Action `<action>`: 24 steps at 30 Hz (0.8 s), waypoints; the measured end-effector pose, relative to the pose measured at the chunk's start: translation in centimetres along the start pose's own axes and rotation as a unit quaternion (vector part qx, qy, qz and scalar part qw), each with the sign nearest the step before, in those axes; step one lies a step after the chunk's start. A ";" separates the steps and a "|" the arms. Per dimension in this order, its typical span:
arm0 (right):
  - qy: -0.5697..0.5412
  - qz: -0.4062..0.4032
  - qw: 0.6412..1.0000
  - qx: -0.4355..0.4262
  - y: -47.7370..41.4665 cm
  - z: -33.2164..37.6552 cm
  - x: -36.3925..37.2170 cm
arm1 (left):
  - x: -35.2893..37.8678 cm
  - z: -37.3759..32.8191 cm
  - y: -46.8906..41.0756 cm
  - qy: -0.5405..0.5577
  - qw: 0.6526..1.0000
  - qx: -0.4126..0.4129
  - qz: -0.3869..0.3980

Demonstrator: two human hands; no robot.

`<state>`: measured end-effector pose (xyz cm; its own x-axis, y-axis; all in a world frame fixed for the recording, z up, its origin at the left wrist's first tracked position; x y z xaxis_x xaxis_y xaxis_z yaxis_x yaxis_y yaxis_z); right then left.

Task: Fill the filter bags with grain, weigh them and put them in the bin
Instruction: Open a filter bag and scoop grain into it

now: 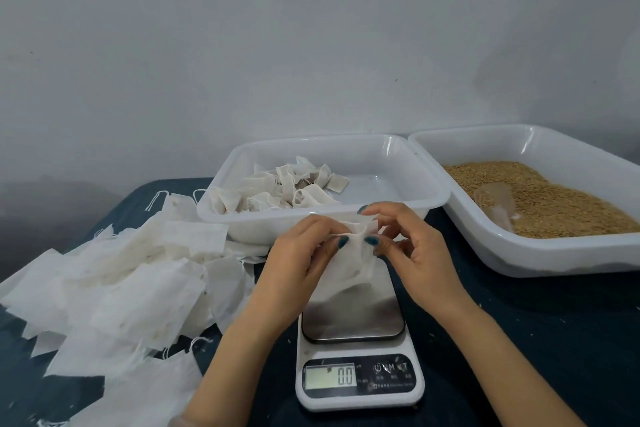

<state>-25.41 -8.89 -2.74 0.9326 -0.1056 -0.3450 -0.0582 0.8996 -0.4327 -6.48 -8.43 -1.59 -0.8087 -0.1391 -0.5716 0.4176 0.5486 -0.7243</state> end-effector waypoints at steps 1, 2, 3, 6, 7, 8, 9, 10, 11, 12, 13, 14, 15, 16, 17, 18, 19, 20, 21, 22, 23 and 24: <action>0.024 -0.004 1.000 -0.013 0.1 0.1 0.0 | 0.0 0.0 0.0 -0.003 1.000 0.001 0.002; 0.041 -0.005 0.999 -0.029 0.1 0.2 0.0 | -0.1 -0.1 0.0 -0.006 1.000 0.002 0.003; 0.052 -0.004 0.998 -0.046 0.2 0.2 0.1 | -0.1 -0.2 -0.1 -0.008 1.000 0.001 0.004; 0.055 -0.001 0.997 -0.050 0.2 0.4 0.0 | 0.0 -0.4 -0.2 -0.016 1.000 -0.001 0.001; 0.067 -0.021 0.996 -0.051 0.2 0.5 0.1 | 0.0 -0.5 -0.2 -0.022 1.000 -0.002 -0.001; 0.086 -0.040 0.994 -0.056 0.3 0.5 0.1 | -0.1 -0.5 -0.2 -0.032 0.999 -0.002 -0.005; 0.118 -0.067 0.988 -0.071 0.3 0.6 0.0 | -0.1 -0.6 -0.2 -0.048 0.999 -0.001 -0.010; 0.149 -0.093 0.980 -0.093 0.4 0.7 0.0 | -0.1 -0.7 -0.1 -0.066 0.998 -0.003 -0.014; 0.181 -0.110 0.970 -0.118 0.5 0.8 -0.1 | -0.2 -0.7 -0.1 -0.084 0.996 -0.008 -0.017; 0.203 -0.121 0.962 -0.139 0.5 0.7 -0.1 | -0.2 -0.7 0.0 -0.098 0.995 -0.012 -0.017; 0.208 -0.120 0.959 -0.151 0.5 0.7 -0.1 | -0.3 -0.7 0.0 -0.108 0.994 -0.010 -0.014; 0.199 -0.113 0.961 -0.155 0.5 0.6 -0.1 | -0.3 -0.6 0.1 -0.116 0.993 -0.005 -0.005; 0.174 -0.097 0.968 -0.152 0.5 0.6 0.0 | -0.4 -0.6 0.2 -0.119 0.993 0.001 0.009; 0.148 -0.080 0.974 -0.149 0.4 0.5 0.0 | -0.4 -0.5 0.2 -0.115 0.993 0.005 0.022; 0.129 -0.067 0.979 -0.146 0.4 0.5 0.0 | -0.4 -0.6 0.1 -0.100 0.994 0.008 0.030; 0.117 -0.058 0.981 -0.143 0.4 0.4 -0.1 | -0.4 -0.6 0.1 -0.077 0.996 0.010 0.032; 0.106 -0.048 0.983 -0.141 0.3 0.4 -0.1 | -0.3 -0.7 0.0 -0.054 0.998 0.012 0.029; 0.095 -0.037 0.985 -0.139 0.3 0.4 -0.2 | -0.3 -0.7 0.0 -0.041 0.999 0.014 0.025; 0.084 -0.024 0.987 -0.135 0.4 0.4 -0.2 | -0.3 -0.7 0.1 -0.044 0.999 0.016 0.023; 0.076 -0.012 0.988 -0.133 0.4 0.3 -0.1 | -0.2 -0.7 0.1 -0.062 0.998 0.018 0.024; 0.071 -0.003 0.989 -0.133 0.5 0.4 0.0 | -0.3 -0.7 0.2 -0.089 0.995 0.022 0.026; 0.068 0.003 0.988 -0.136 0.5 0.4 0.1 | -0.3 -0.7 0.3 -0.121 0.992 0.031 0.028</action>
<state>-25.21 -8.30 -2.67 0.8769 -0.1724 -0.4488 -0.1746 0.7555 -0.6314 -6.37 -7.70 -1.33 -0.6636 -0.3072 -0.6821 0.4900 0.5105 -0.7066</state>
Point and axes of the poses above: each hand's wrist, its own y-axis away from the middle knuckle, its own x-axis out of the palm, z = x × y, the point moved 1 cm from there along -y, towards the middle knuckle, and after that the axes turned 12 degrees about x, right-handed, at the moved point
